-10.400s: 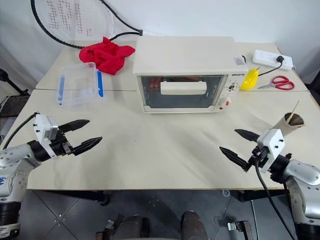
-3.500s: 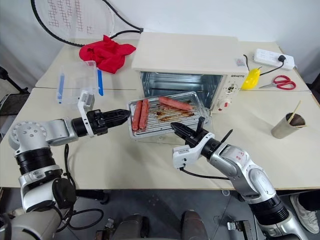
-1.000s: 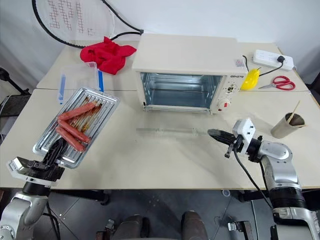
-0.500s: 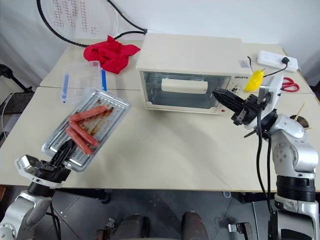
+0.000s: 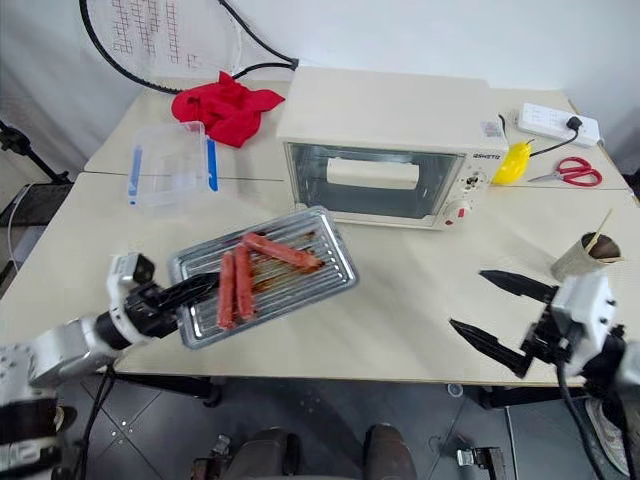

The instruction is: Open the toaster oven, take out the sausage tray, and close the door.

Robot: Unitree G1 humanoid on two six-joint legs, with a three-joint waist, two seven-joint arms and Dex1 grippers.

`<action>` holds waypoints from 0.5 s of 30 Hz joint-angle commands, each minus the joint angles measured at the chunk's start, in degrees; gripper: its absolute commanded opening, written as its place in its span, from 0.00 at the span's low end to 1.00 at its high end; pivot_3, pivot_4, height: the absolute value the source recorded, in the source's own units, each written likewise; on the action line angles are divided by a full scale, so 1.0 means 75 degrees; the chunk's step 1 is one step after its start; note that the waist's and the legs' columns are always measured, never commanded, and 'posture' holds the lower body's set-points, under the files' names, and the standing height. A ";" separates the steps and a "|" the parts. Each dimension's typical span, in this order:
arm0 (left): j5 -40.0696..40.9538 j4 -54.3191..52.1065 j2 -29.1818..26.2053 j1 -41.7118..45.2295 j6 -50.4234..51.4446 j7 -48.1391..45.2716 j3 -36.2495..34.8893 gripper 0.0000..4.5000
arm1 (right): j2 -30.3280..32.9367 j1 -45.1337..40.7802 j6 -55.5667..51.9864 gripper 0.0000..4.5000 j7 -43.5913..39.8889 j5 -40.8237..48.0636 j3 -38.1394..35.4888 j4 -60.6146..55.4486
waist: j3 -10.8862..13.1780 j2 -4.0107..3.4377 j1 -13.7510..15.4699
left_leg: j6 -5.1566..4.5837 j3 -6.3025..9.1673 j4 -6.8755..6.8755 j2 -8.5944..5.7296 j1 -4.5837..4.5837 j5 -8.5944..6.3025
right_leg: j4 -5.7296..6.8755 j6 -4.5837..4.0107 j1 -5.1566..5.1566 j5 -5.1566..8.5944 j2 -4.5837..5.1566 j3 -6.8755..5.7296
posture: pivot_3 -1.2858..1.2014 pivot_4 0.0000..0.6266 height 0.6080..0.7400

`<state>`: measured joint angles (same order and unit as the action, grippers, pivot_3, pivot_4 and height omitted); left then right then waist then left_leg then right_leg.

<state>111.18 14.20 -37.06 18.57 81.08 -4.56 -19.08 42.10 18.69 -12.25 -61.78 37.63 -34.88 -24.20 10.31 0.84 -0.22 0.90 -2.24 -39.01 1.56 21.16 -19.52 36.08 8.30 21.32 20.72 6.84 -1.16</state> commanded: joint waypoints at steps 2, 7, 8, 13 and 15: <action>-0.0154 0.1343 0.0288 0.1827 0.0342 0.0393 0.1359 0.00 | -0.0463 0.1161 0.0330 1.00 0.0103 -0.0030 -0.0926 -0.0778 | 0.0000 -0.0002 0.0140 | 0.0003 0.0004 0.0000 0.0003 0.0002 0.0002 | 0.0001 -0.0001 0.0002 0.0000 -0.0010 -0.0001 | 0.52 0.24 1.00; -0.1339 0.2521 0.0853 0.3141 0.0657 0.0221 0.1949 0.00 | -0.0839 0.2104 0.0170 1.00 0.0391 0.0241 -0.1471 -0.1493 | 0.0000 0.0000 0.0175 | 0.0008 -0.0001 -0.0004 -0.0010 0.0007 0.0005 | -0.0009 0.0002 0.0002 -0.0009 -0.0015 0.0012 | 0.52 0.24 1.00; -0.1740 0.2733 0.1108 0.3427 0.0656 0.0145 0.2065 0.00 | -0.0942 0.2287 0.0156 1.00 0.0481 0.0289 -0.1555 -0.1694 | 0.0000 0.0001 0.0146 | 0.0007 -0.0014 0.0006 -0.0010 0.0004 0.0004 | -0.0009 0.0003 0.0006 -0.0010 -0.0015 0.0021 | 0.52 0.24 1.00; -0.3411 0.3263 0.2005 0.4136 0.0695 -0.0369 0.2322 0.00 | -0.1236 0.2776 0.0048 1.00 0.0915 0.0512 -0.1679 -0.2321 | 0.0001 0.0003 0.0147 | 0.0011 -0.0026 0.0010 -0.0004 0.0009 0.0005 | -0.0014 0.0003 0.0017 -0.0009 -0.0027 0.0015 | 0.52 0.24 1.00; -0.3998 0.3377 0.2312 0.4261 0.0585 -0.0530 0.2297 0.00 | -0.1275 0.2885 0.0041 1.00 0.1019 0.0551 -0.1666 -0.2468 | 0.0001 0.0002 0.0144 | 0.0011 -0.0037 0.0008 -0.0003 0.0009 0.0005 | -0.0014 0.0004 0.0017 -0.0009 -0.0026 0.0017 | 0.52 0.24 1.00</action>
<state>83.74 39.05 -20.65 49.43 85.95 -6.12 -1.11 32.93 39.59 -11.83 -55.16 40.45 -45.59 -40.71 10.32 0.86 0.86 0.98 -2.55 -38.95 1.53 21.22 -19.49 35.98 8.33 21.45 20.65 6.64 -1.03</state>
